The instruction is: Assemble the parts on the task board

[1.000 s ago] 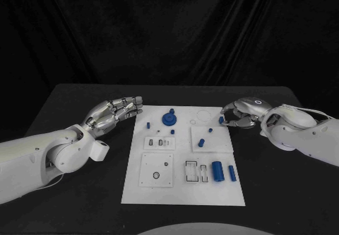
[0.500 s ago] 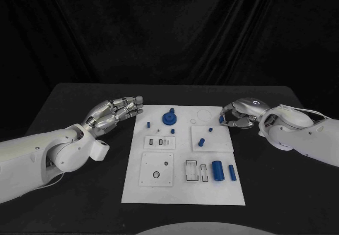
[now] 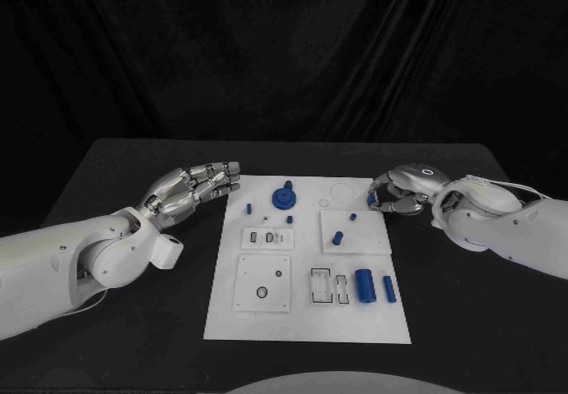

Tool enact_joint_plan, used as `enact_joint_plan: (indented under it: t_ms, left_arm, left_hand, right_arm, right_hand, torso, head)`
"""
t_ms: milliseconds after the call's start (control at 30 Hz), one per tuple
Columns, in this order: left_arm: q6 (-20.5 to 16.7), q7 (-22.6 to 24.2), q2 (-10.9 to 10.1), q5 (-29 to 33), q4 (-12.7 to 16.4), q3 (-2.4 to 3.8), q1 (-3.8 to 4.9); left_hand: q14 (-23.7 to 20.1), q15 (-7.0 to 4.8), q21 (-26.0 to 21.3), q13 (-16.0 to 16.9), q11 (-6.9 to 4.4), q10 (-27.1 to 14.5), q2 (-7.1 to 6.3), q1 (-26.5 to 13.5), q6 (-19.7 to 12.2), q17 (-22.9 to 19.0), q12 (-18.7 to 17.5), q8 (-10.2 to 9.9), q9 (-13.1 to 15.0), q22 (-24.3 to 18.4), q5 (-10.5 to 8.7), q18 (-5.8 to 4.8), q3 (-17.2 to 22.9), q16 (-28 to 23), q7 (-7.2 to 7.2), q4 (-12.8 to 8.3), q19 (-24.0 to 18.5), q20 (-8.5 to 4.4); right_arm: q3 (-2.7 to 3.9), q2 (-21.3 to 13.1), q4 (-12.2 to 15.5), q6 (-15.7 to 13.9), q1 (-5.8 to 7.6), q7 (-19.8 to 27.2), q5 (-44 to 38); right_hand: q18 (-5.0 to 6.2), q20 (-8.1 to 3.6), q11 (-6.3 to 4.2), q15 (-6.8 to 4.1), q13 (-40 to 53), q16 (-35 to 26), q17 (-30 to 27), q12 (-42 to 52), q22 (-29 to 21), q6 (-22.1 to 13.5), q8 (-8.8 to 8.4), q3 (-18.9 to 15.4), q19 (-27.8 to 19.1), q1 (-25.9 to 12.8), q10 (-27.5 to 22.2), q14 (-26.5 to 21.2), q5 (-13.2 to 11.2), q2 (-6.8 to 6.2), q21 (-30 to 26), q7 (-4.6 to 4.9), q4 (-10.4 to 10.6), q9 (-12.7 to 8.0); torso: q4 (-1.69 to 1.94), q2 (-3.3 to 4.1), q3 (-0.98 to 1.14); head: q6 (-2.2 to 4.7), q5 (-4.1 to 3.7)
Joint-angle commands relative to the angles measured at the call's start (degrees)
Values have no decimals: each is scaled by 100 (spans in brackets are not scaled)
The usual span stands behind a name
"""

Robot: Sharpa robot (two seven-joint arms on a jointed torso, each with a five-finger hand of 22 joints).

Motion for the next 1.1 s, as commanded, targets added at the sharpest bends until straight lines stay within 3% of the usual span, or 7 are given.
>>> enact_joint_plan:
  t_ms: [33, 200, 367, 633, 833, 1100]
  left_arm:
    - [102, 47, 6, -35, 2, 4, -12]
    - [102, 40, 4, -35, 3, 4, -13]
    - [104, 32, -4, -35, 9, 4, -13]
    - [102, 25, -22, -35, 19, 4, -14]
    - [90, 9, -40, -35, 31, 4, -14]
    - [81, -17, -19, -35, 22, 3, -14]
  left_hand:
    - [-24, 24, -23, 7, 38, 8, -16, 63, 5, 2, 20, 37, 4, 1, 27, 73, 28, -4, 26, 11, -8, 45]
    - [-24, 24, -23, 7, 38, 8, -16, 63, 5, 2, 20, 37, 4, 1, 27, 73, 28, -4, 26, 11, -8, 45]
    - [-24, 24, -23, 7, 38, 8, -16, 63, 5, 2, 20, 37, 4, 1, 27, 73, 28, -4, 26, 11, -8, 45]
    - [-27, 27, -24, 6, 47, 7, -19, 66, -11, 1, 16, 33, 2, 1, 27, 72, 40, -7, 28, 7, -8, 47]
    - [-26, 27, -23, 7, 48, 8, -19, 66, -9, 1, 18, 33, 2, 1, 27, 72, 41, -6, 28, 7, -8, 47]
    - [-21, 29, -21, 8, 53, 14, -21, 68, 6, 3, 28, 38, 4, 2, 29, 71, 50, 1, 29, 6, -3, 48]
  right_arm:
    - [5, 14, -15, -28, -19, -27, -5]
    - [5, 35, -29, -41, -24, 6, 2]
    - [5, 44, -26, -181, -27, 99, 123]
    - [6, -4, 94, -815, -22, 302, 175]
    - [7, -89, 479, -1084, 145, 264, 183]
    - [8, 20, 1223, -783, 452, 96, 186]
  right_hand:
    - [-91, 13, 34, 21, 1505, 15, 1508, 15, 1507, 48, 68, 39, 606, 60, 597, 585, 43, 20, 14, -5, -9, 24]
    - [-91, 5, 18, 10, 1505, 15, 1508, 15, 1507, 93, 178, 53, 606, 82, 597, 585, 101, 41, 14, -26, -31, 87]
    - [-91, -28, -25, -27, 1505, 15, 1508, 15, 1507, 201, 432, 116, 606, 161, 597, 585, 286, 121, 14, -74, -104, 243]
    - [-91, -70, -69, -67, 1505, 15, 1508, 15, 1507, 434, 766, 204, 606, 270, 597, 585, 582, 183, 14, -121, -226, 440]
    - [-91, -73, -65, -70, 1505, 15, 1508, 15, 1507, 477, 828, 231, 606, 312, 597, 585, 631, 187, 14, -110, -268, 477]
    - [-91, -63, -29, -47, 1505, 15, 1508, 15, 1507, 425, 824, 240, 606, 306, 597, 585, 691, 157, 14, -61, -291, 484]
  torso:
    - [-3, 1, 1]
    - [0, -1, 0]
    - [1, -1, 0]
    - [-2, -1, -2]
    - [-13, -3, 1]
    - [-12, -7, -5]
  head:
    - [-5, 5]
    - [-16, 9]
    - [-31, 16]
    - [-48, 53]
    - [-66, 74]
    - [-99, 46]
